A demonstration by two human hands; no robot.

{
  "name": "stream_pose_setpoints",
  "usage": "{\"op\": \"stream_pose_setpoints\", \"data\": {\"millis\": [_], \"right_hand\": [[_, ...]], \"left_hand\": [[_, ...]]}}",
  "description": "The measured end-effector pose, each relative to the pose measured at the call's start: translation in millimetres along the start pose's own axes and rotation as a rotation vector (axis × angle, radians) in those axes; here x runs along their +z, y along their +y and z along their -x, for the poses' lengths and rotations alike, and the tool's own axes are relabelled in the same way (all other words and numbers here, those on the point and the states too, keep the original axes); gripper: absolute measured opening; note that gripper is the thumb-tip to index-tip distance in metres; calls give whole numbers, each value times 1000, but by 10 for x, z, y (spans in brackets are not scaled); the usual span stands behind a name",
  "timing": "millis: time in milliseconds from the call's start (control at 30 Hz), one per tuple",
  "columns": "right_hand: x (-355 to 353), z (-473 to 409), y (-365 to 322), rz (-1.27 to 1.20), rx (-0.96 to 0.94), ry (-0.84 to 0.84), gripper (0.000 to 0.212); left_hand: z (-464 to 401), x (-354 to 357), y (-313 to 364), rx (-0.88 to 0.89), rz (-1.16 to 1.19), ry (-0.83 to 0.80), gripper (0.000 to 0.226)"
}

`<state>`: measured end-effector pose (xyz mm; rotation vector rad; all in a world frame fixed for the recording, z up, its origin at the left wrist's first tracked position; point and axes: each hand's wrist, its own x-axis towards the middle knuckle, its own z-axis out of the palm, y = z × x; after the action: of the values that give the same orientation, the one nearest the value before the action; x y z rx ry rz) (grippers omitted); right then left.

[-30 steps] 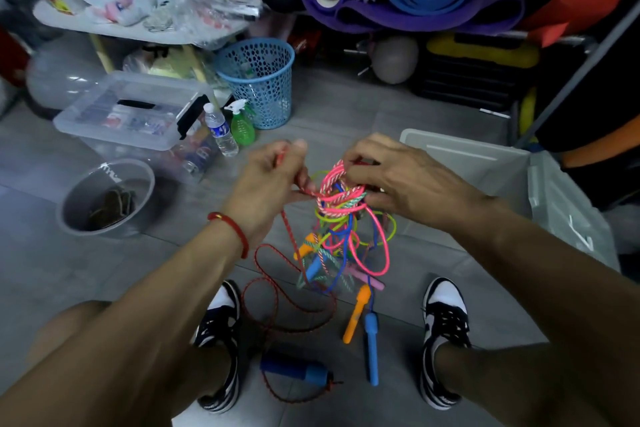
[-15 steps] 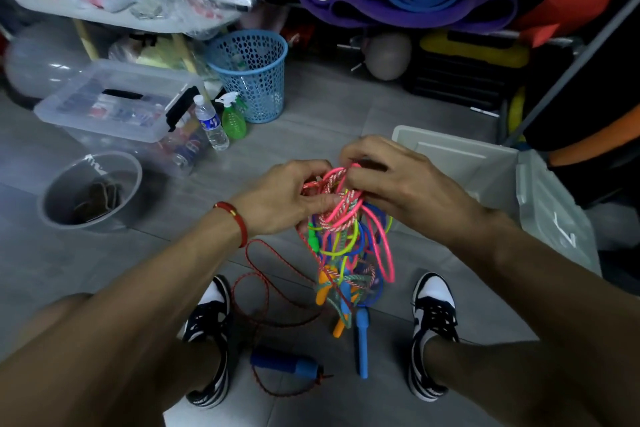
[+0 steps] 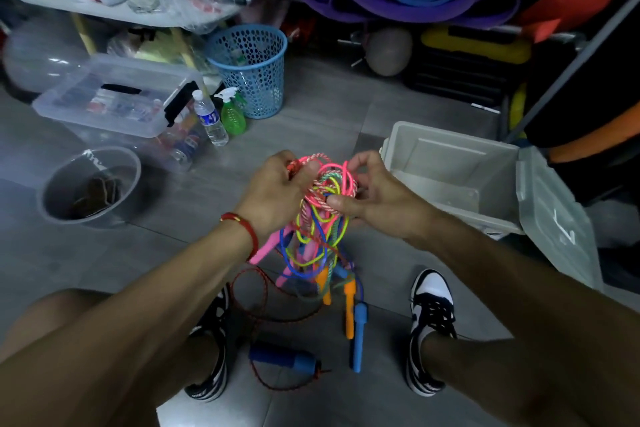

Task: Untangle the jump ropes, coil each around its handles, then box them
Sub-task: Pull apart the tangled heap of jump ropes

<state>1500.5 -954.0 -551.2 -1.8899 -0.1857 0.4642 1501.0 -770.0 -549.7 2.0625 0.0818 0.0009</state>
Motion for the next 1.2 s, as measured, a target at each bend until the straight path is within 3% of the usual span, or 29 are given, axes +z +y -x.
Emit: {"op": "stream_pose_setpoints", "data": {"millis": [67,133,233,333,467,667,867,1000,1067,1200], "right_hand": [[-41,-48,-26,-83,110,-74,57],[-25,-90,-41,-95,201,-96,57],[38,-143,-93,-91,155,63,27],[22,-151,-122,-149,110,169,4],[-38,-91,-152,-122,88,200,9],[-22,-52,-162,-173,167,228,9],[-10,-59,-201,-172,226,94,14],[-33,-50,-217,-264,259,24,23],[-44,-37,-193,-186,209,-9,20],[-20,-111,-96,180,110,256,20]], "left_hand": [[13,-16,0,-29,219,-14,33],[38,-6,13,28,239,-27,31],[12,-27,-20,116,129,-63,38],[-54,-109,-69,83,-61,-133,45],[-36,-134,43,97,-341,-227,53],[-73,-78,202,-24,-425,-287,55],[39,-58,280,26,-533,-112,64],[39,-118,216,102,-575,-146,49],[39,-136,211,100,-642,-179,45],[102,-112,255,150,-804,-197,36]]}}
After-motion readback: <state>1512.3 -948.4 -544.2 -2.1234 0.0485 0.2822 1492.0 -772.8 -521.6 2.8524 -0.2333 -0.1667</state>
